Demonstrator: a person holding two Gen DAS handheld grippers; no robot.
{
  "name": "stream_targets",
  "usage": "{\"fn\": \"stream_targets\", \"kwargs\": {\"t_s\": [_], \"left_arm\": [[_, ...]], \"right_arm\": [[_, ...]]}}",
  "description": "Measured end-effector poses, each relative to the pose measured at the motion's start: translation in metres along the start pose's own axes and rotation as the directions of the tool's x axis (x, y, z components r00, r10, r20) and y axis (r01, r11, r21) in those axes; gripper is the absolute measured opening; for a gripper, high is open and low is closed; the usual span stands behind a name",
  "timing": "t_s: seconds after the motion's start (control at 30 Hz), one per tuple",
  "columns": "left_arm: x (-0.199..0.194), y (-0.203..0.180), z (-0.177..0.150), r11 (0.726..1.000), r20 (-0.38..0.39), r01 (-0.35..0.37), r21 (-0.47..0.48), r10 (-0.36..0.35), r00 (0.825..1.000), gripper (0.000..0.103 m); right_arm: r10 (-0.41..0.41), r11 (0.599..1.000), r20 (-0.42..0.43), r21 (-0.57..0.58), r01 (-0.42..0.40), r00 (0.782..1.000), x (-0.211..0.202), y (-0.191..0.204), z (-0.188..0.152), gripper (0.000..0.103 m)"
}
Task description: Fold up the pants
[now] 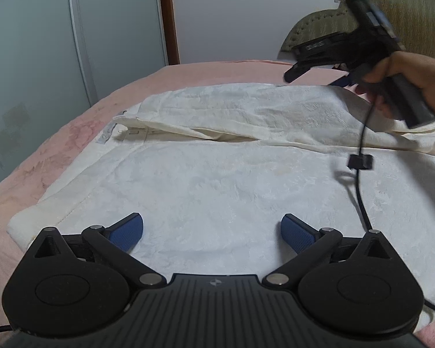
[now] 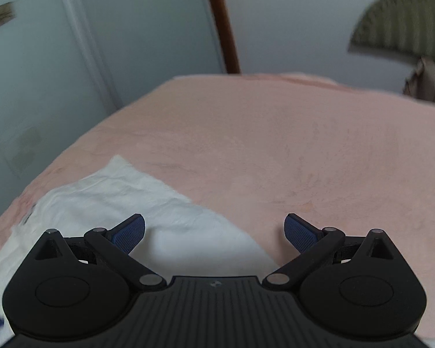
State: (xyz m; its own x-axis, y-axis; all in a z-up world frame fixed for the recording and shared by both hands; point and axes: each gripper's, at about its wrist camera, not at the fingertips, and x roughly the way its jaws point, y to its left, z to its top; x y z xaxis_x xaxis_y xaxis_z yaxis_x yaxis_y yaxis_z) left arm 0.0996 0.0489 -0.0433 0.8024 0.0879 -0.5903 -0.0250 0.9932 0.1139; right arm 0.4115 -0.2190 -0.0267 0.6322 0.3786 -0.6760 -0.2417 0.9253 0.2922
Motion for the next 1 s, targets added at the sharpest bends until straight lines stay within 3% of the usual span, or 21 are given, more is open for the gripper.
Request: {"fn": "stream_targets", "kwargs": {"t_s": [0.07, 0.13, 0.23, 0.3, 0.43, 0.53, 0.6, 0.7, 0.8, 0.9, 1.0], "left_arm": [[0.000, 0.001, 0.000, 1.000, -0.001, 0.006, -0.006, -0.006, 1.000, 0.103], [0.000, 0.004, 0.000, 1.000, -0.001, 0.019, -0.018, -0.019, 1.000, 0.103], [-0.003, 0.010, 0.003, 0.999, -0.010, 0.051, -0.017, -0.051, 0.999, 0.102], [-0.005, 0.017, 0.010, 0.997, -0.018, 0.067, -0.032, -0.068, 0.998, 0.101], [-0.010, 0.046, 0.041, 0.996, 0.052, 0.020, -0.091, -0.015, 0.999, 0.101], [-0.005, 0.066, 0.082, 0.991, 0.126, -0.059, -0.120, 0.074, 0.989, 0.101], [0.007, 0.075, 0.114, 0.988, 0.136, -0.064, -0.141, 0.083, 0.987, 0.102], [0.035, 0.076, 0.157, 0.987, 0.068, -0.038, -0.156, 0.049, 0.996, 0.101], [0.071, 0.068, 0.192, 0.986, -0.052, 0.035, -0.165, -0.044, 0.998, 0.100], [0.116, 0.058, 0.221, 0.971, -0.177, 0.119, -0.207, -0.157, 0.972, 0.099], [0.158, 0.046, 0.239, 0.951, -0.273, 0.165, -0.263, -0.237, 0.932, 0.098]], "right_arm": [[0.065, 0.994, -0.072, 0.087, -0.058, 0.995, 0.023, -0.009, 0.002, 0.103], [0.117, 0.990, -0.066, 0.087, -0.111, 0.991, 0.026, -0.005, -0.004, 0.103], [0.147, 0.983, -0.105, -0.097, -0.157, 0.984, 0.014, 0.023, -0.022, 0.103], [0.139, 0.953, -0.111, -0.255, -0.164, 0.984, -0.002, 0.045, -0.044, 0.103], [0.086, 0.832, 0.003, -0.551, -0.070, 0.996, -0.039, 0.085, -0.086, 0.103], [0.066, 0.777, 0.072, -0.630, -0.006, 0.995, -0.049, 0.094, -0.107, 0.103], [0.066, 0.751, 0.120, -0.659, 0.029, 0.991, -0.053, 0.096, -0.117, 0.103], [0.065, 0.672, 0.220, -0.731, 0.121, 0.973, -0.058, 0.105, -0.139, 0.103], [0.080, 0.650, 0.277, -0.743, 0.161, 0.957, -0.062, 0.104, -0.153, 0.102], [0.091, 0.621, 0.303, -0.762, 0.184, 0.949, -0.066, 0.102, -0.161, 0.099], [0.094, 0.600, 0.315, -0.775, 0.199, 0.944, -0.063, 0.107, -0.165, 0.096]]}}
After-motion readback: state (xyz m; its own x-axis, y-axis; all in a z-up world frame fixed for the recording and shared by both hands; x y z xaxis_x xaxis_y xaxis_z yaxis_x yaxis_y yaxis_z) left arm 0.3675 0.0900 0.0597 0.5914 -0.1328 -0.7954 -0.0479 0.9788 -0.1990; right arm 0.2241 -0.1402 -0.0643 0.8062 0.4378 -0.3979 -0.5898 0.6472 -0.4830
